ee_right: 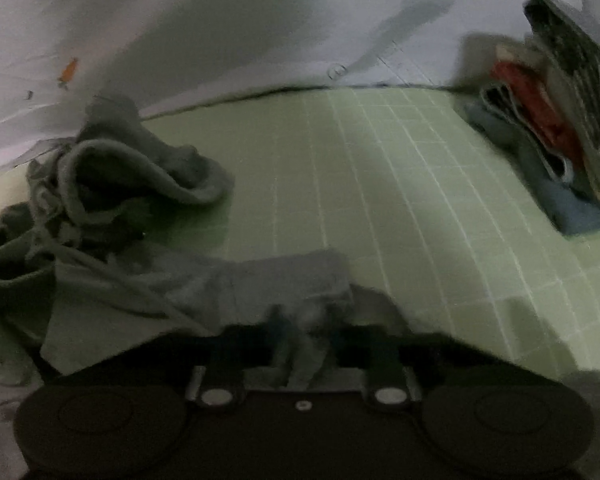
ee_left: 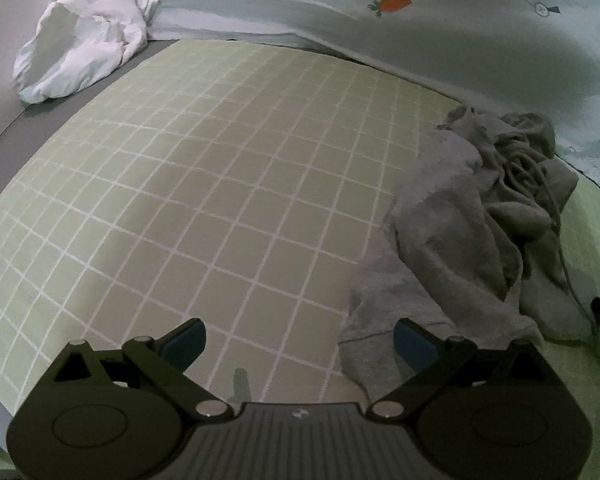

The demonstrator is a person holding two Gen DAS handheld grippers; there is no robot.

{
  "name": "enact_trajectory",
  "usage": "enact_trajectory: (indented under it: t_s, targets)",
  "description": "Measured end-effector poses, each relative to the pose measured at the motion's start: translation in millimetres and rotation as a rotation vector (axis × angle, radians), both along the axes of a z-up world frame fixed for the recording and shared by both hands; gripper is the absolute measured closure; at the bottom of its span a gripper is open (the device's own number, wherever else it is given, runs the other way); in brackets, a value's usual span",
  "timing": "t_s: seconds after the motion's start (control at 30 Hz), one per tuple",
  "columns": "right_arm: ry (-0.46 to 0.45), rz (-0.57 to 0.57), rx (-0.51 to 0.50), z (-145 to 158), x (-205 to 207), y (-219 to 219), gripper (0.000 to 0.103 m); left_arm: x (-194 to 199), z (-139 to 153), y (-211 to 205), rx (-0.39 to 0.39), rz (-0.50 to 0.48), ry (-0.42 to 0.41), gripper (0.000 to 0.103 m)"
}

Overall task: Fold clothes
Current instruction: 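Grasp a hoodie sleeve with the right gripper and stretch it out flat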

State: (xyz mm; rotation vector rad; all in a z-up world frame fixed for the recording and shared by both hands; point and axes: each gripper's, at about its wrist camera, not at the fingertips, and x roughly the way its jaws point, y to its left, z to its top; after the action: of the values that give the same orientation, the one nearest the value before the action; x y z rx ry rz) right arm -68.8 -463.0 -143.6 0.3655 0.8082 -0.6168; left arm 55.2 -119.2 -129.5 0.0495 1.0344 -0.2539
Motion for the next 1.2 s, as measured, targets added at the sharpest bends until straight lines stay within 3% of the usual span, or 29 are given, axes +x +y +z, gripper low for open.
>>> enact_trajectory:
  t_s: [0.13, 0.2, 0.3, 0.37, 0.43, 0.47, 0.53, 0.6, 0.63, 0.7, 0.83, 0.9, 1.0, 1.07, 1.13, 1.2]
  targets:
    - [-0.111, 0.041, 0.086, 15, 4, 3, 0.092, 0, 1, 3, -0.008, 0.02, -0.002, 0.003]
    - [-0.243, 0.038, 0.258, 25, 2, -1, 0.093, 0, 2, 3, -0.012, 0.027, -0.001, 0.003]
    - [-0.526, 0.072, 0.622, 33, 1, -4, 0.093, 0, 3, 3, -0.009, 0.03, -0.003, 0.004]
    - [-0.678, 0.12, 0.811, 36, 3, -1, 0.093, 0, 4, 3, -0.008, 0.031, -0.005, 0.003]
    - [-0.748, 0.213, 0.963, 33, 11, 2, 0.091, 0, 5, 3, -0.008, 0.031, -0.006, 0.003]
    - [-0.708, 0.244, 0.975, 32, 16, 5, 0.091, 0, 5, 3, -0.011, 0.031, -0.006, 0.004]
    - [-0.526, 0.219, 0.807, 34, 20, 12, 0.071, 0, 7, 3, -0.022, 0.027, -0.009, 0.004]
    - [-0.371, 0.173, 0.622, 33, 17, 16, 0.07, 0, 11, 0, -0.034, 0.012, -0.017, 0.004]
    - [-0.342, 0.149, 0.588, 32, 12, 16, 0.069, -1, 14, -3, -0.033, -0.002, -0.025, 0.004]
    - [-0.317, 0.072, 0.554, 28, -5, 10, 0.049, -2, 18, -11, -0.021, -0.037, -0.044, 0.004]
    - [-0.222, -0.059, 0.372, 30, -34, -1, 0.03, -3, 26, -38, -0.033, -0.135, -0.062, 0.005]
    - [-0.167, -0.095, 0.293, 30, -45, -6, 0.024, -7, 30, -55, -0.047, -0.194, -0.072, 0.007]
    - [-0.096, -0.133, 0.198, 29, -61, -12, 0.02, -15, 36, -85, -0.063, -0.302, -0.091, 0.023]
    - [-0.067, -0.147, 0.174, 26, -75, -19, 0.019, -23, 39, -107, -0.075, -0.387, -0.096, 0.039]
    - [-0.045, -0.16, 0.158, 23, -85, -24, 0.019, -33, 39, -131, -0.092, -0.481, -0.092, 0.048]
    - [-0.036, -0.171, 0.163, 19, -93, -28, 0.018, -39, 34, -153, -0.097, -0.541, -0.09, 0.049]
